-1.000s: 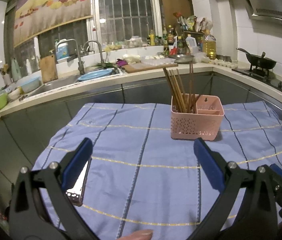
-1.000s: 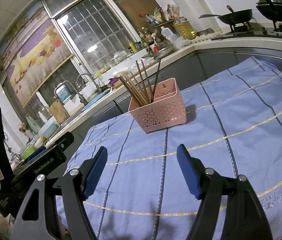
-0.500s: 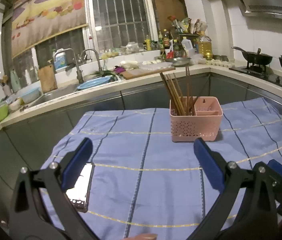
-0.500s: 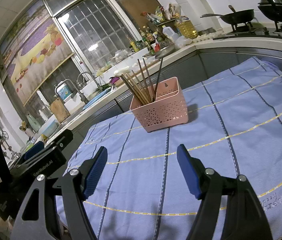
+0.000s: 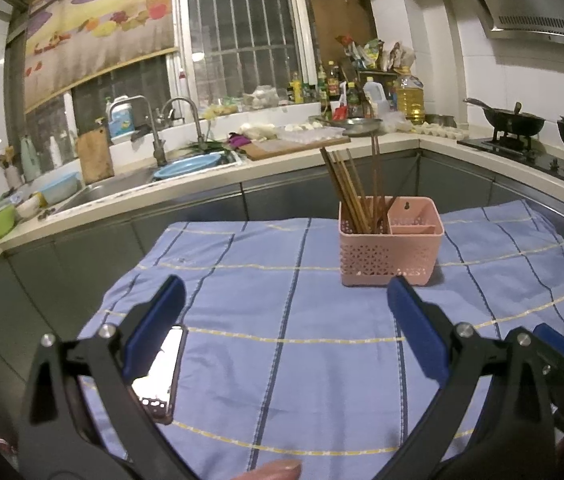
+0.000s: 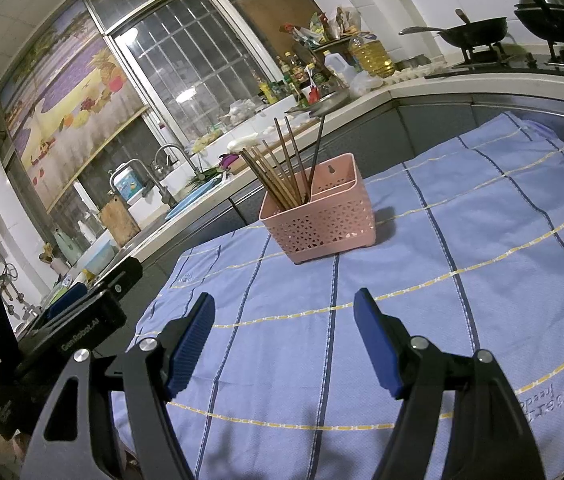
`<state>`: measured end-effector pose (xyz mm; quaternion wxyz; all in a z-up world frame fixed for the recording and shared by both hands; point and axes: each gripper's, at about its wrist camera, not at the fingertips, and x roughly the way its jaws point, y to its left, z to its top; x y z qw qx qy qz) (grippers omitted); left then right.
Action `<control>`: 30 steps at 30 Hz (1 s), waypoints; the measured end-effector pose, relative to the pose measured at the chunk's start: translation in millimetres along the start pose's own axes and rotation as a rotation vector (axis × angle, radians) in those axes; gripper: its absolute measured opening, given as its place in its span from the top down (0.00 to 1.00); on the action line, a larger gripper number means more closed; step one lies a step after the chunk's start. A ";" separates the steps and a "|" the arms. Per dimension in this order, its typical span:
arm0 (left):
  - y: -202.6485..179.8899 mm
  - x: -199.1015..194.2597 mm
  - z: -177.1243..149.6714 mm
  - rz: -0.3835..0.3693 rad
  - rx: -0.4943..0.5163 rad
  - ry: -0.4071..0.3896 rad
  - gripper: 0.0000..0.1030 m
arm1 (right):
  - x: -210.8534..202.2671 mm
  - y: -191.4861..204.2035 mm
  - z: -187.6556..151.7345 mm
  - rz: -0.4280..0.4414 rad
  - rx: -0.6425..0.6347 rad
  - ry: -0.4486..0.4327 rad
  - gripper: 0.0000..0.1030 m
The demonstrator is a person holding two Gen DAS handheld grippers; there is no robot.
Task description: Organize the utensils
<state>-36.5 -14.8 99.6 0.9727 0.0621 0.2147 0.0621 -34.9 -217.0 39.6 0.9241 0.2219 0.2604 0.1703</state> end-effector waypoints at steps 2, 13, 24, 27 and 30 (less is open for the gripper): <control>0.1 0.1 0.0 -0.001 -0.001 0.001 0.06 | 0.0 0.2 -0.1 -0.001 0.000 0.000 0.30; 1.2 1.4 -5.4 -0.010 -0.008 0.015 0.06 | -0.2 1.0 -0.3 0.000 0.000 0.000 0.30; -1.4 6.0 -11.5 -0.029 -0.017 0.044 0.06 | -0.3 1.7 -0.9 -0.001 0.001 0.001 0.30; -1.2 6.2 -12.0 -0.030 -0.016 0.044 0.06 | -0.3 0.8 -0.3 -0.001 0.001 0.000 0.30; -1.1 6.6 -11.9 -0.033 -0.016 0.047 0.06 | -0.3 1.8 -0.9 -0.001 0.001 0.001 0.30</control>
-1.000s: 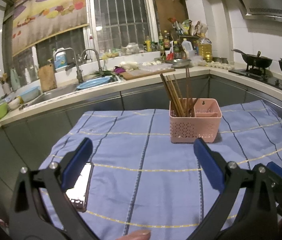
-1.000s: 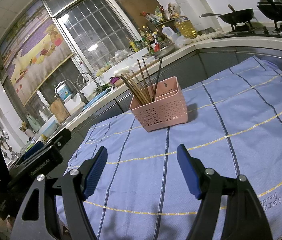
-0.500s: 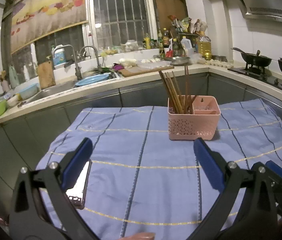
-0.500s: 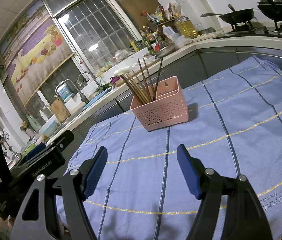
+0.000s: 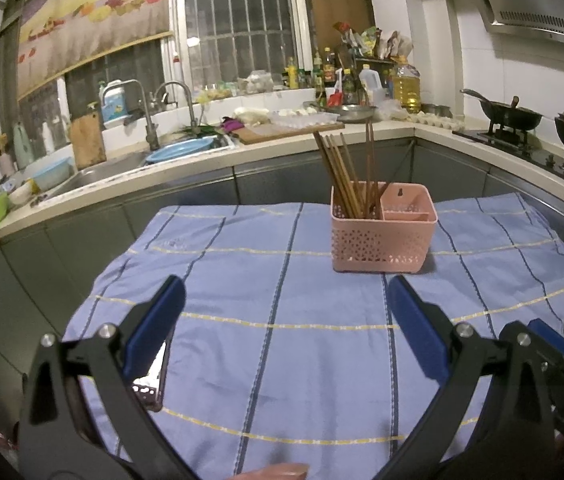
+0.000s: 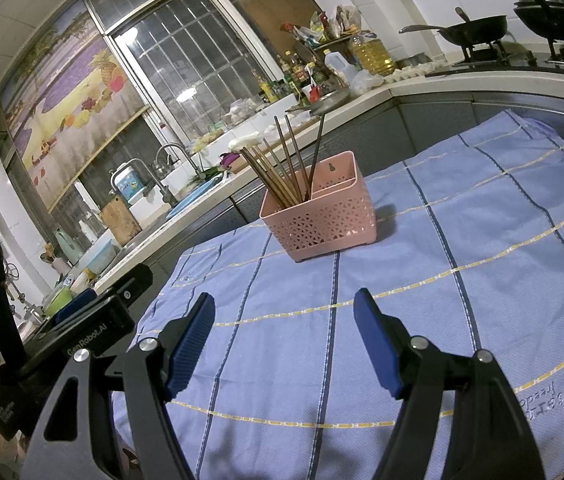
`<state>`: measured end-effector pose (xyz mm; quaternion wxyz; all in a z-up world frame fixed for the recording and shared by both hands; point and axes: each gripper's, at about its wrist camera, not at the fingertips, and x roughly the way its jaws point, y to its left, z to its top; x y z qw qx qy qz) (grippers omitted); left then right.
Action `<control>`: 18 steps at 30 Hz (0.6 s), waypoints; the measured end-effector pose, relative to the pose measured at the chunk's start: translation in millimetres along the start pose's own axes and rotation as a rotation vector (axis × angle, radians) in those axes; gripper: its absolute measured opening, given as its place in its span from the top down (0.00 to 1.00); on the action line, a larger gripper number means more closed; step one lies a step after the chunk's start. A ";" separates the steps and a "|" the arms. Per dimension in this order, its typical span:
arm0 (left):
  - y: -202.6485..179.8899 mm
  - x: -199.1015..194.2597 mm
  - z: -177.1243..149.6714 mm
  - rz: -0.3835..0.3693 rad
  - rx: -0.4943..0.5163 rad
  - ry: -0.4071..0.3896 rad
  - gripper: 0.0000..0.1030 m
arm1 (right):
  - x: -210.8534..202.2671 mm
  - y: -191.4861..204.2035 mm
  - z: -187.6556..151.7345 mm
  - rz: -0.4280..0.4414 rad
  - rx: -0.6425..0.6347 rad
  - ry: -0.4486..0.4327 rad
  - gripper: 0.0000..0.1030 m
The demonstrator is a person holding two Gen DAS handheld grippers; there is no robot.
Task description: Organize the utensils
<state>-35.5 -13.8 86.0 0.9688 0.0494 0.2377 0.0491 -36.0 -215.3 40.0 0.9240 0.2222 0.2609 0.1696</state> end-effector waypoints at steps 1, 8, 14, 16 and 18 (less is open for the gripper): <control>0.2 0.7 -0.7 0.001 0.001 0.001 0.06 | -0.1 0.9 -0.5 0.000 0.000 0.000 0.30; 0.7 0.9 -1.2 0.002 0.002 0.000 0.06 | -0.1 -0.6 0.7 0.001 -0.001 -0.001 0.30; 1.0 1.3 -1.1 0.002 0.005 0.003 0.06 | -0.3 0.0 0.3 0.000 0.001 0.000 0.30; 2.8 1.6 -2.0 0.002 0.005 0.003 0.06 | -0.3 0.3 0.2 0.000 0.000 -0.001 0.30; 3.6 1.5 -3.1 0.002 0.007 0.002 0.06 | -0.3 0.0 0.3 0.000 0.001 0.000 0.30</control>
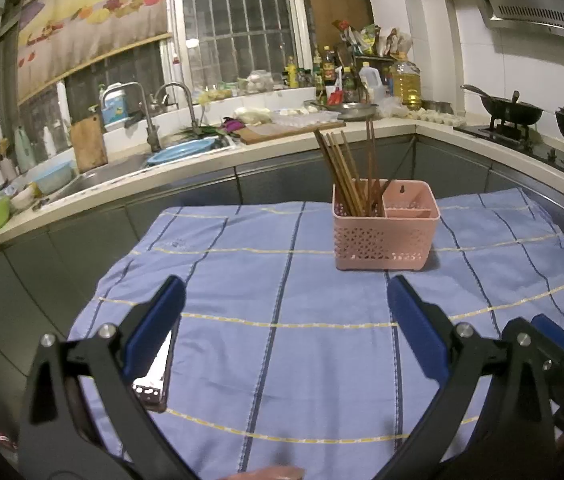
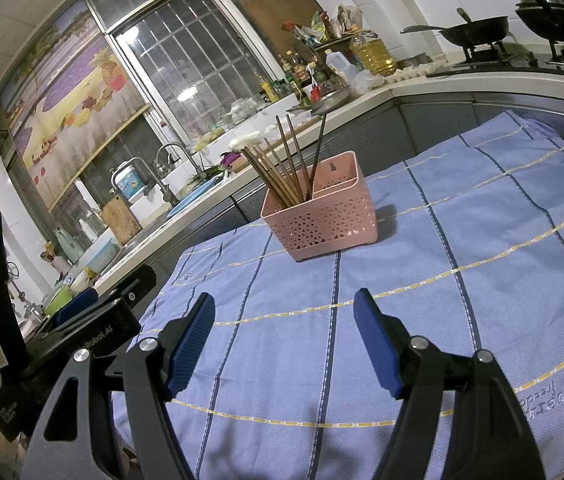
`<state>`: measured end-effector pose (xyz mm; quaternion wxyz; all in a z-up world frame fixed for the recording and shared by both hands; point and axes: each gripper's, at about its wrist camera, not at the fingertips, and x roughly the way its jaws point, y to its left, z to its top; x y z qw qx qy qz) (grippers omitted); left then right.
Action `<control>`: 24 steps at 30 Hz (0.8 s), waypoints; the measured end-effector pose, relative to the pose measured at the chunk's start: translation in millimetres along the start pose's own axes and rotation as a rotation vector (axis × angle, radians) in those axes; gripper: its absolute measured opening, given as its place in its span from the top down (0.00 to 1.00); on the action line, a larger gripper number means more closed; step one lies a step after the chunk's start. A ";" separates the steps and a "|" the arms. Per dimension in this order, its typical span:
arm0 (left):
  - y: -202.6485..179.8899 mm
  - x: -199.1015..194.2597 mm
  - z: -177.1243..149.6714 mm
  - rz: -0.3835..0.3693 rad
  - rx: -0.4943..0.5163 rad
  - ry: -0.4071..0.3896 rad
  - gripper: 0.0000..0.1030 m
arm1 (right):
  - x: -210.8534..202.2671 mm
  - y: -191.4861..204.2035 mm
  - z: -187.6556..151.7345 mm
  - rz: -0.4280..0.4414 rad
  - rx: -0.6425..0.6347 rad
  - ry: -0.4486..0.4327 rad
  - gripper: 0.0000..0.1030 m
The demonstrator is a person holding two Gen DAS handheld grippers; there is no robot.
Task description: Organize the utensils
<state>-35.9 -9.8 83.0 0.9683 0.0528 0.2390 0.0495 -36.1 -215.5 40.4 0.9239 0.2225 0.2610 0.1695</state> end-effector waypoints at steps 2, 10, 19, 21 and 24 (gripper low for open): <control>-1.0 -0.1 1.6 0.000 -0.001 0.001 0.06 | 0.0 0.2 -0.1 0.000 -0.001 0.000 0.30; -0.8 0.4 0.5 0.002 -0.001 0.002 0.06 | -0.2 1.2 -0.4 -0.001 0.000 0.000 0.30; -2.0 0.1 2.2 0.001 0.002 0.002 0.06 | -0.5 1.8 -0.3 -0.001 0.000 0.000 0.30; -1.9 0.1 1.4 0.002 0.002 0.001 0.06 | -0.4 1.9 -0.2 -0.002 0.000 0.000 0.30; -2.1 0.3 1.7 0.001 0.003 0.003 0.06 | -0.3 1.4 0.3 -0.001 0.001 0.001 0.30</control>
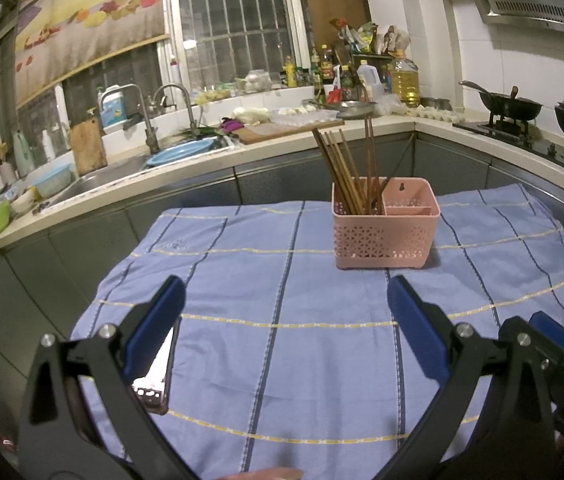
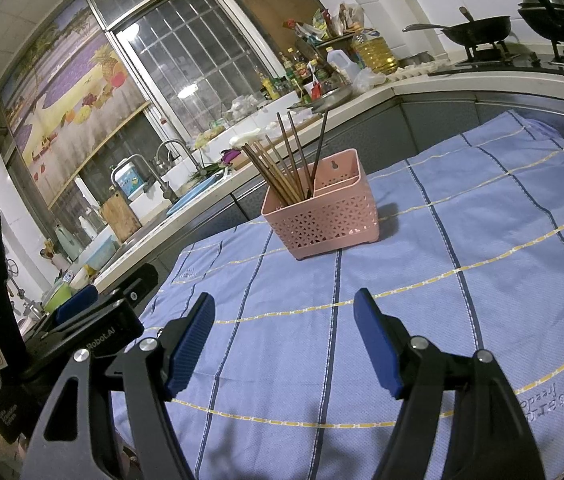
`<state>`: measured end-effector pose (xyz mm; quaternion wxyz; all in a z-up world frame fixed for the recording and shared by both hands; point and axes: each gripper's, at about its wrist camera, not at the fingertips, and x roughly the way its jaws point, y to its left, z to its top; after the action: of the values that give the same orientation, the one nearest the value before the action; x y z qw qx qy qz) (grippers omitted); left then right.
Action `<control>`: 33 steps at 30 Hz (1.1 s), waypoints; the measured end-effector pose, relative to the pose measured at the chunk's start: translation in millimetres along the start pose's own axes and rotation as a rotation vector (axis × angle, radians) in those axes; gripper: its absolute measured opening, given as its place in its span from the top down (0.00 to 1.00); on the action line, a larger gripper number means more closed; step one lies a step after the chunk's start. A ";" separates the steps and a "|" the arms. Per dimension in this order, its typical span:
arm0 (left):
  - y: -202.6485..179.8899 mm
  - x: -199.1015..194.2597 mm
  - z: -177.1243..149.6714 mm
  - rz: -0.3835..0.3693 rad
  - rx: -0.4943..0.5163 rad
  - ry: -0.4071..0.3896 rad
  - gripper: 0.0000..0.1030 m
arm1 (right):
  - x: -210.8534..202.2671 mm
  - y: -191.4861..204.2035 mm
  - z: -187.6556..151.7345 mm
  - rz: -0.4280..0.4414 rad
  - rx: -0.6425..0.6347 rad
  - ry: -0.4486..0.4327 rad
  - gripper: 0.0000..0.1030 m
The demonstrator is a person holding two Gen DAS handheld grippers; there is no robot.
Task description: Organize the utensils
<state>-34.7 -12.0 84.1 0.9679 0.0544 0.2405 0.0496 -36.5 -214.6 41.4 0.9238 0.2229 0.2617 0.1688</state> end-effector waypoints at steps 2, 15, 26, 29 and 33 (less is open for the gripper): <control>0.4 0.2 0.1 0.001 -0.001 0.000 0.06 | 0.0 0.9 -0.3 -0.001 -0.001 -0.001 0.30; -1.2 0.2 1.2 0.001 0.001 0.001 0.06 | 0.7 1.5 0.4 -0.001 0.000 0.001 0.30; -2.3 0.2 2.0 0.002 0.004 0.001 0.06 | 0.6 1.1 1.5 0.000 0.000 0.002 0.30; -2.7 0.1 2.3 0.002 0.004 0.001 0.06 | 0.6 1.1 1.7 0.000 0.000 0.002 0.30; -2.3 0.4 1.2 0.003 0.004 0.001 0.06 | 0.6 1.2 1.8 0.000 0.000 0.002 0.30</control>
<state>-33.7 -14.3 84.7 0.9675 0.0568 0.2411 0.0506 -35.2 -213.9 43.2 0.9236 0.2227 0.2624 0.1689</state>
